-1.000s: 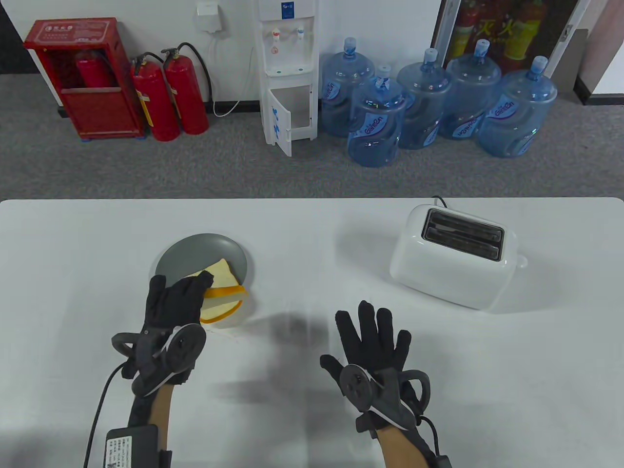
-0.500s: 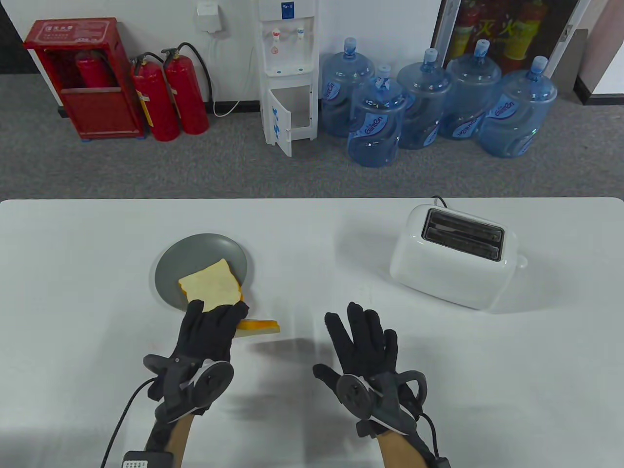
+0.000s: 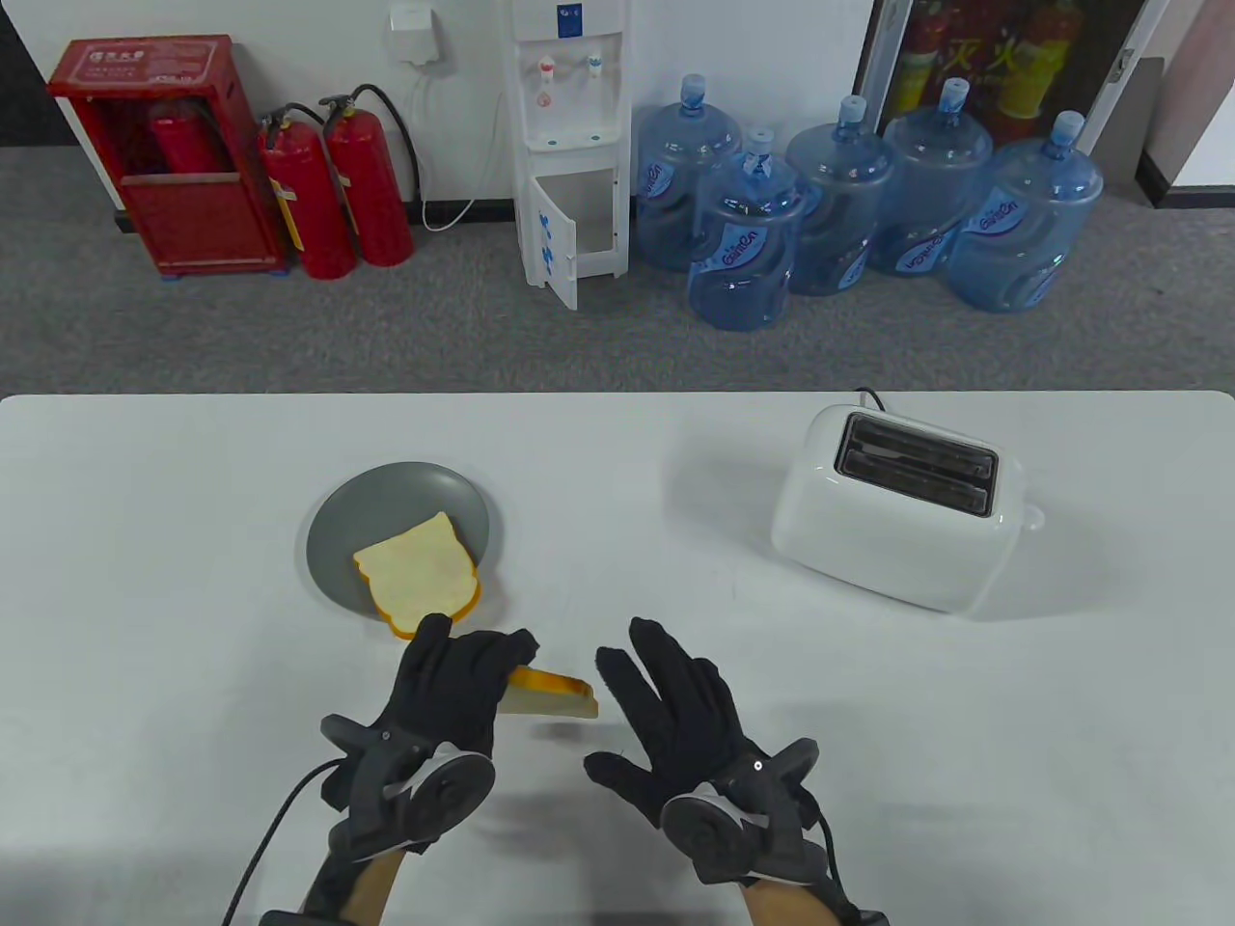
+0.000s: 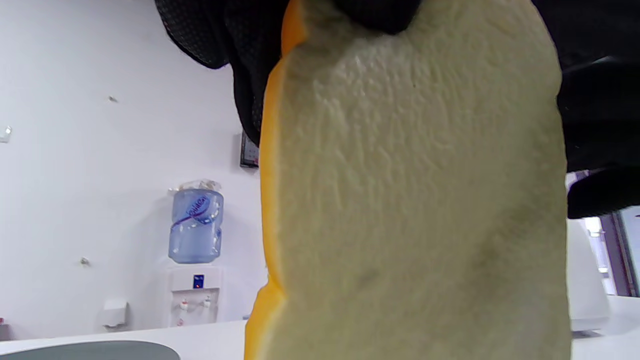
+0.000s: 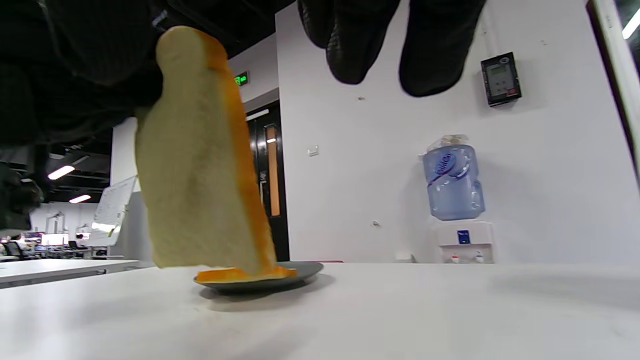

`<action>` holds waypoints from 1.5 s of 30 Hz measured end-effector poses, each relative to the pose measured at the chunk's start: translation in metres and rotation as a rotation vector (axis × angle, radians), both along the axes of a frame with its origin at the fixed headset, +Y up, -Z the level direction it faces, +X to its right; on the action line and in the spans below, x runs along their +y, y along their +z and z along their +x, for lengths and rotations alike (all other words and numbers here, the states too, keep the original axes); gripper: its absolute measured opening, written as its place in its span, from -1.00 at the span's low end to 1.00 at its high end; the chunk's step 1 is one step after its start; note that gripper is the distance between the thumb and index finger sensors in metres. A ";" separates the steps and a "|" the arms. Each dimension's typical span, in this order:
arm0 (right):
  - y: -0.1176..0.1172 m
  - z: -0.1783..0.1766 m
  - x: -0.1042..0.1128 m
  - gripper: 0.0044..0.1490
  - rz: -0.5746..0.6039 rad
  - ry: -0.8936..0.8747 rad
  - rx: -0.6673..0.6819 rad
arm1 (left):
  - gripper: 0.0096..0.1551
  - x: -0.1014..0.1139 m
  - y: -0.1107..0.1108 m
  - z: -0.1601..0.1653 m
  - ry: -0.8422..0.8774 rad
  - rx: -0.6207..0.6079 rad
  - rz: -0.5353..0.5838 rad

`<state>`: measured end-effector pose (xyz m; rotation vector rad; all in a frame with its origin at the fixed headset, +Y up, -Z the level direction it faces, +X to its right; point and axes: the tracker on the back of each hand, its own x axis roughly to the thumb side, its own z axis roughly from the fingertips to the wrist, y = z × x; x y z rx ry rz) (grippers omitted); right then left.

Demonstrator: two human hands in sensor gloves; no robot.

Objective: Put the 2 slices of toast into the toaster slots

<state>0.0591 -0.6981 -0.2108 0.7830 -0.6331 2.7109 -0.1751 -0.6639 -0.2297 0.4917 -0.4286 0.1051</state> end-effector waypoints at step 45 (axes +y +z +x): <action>0.014 -0.008 0.012 -0.33 0.145 -0.150 0.045 | -0.41 -0.008 0.010 0.013 0.163 -0.218 -0.051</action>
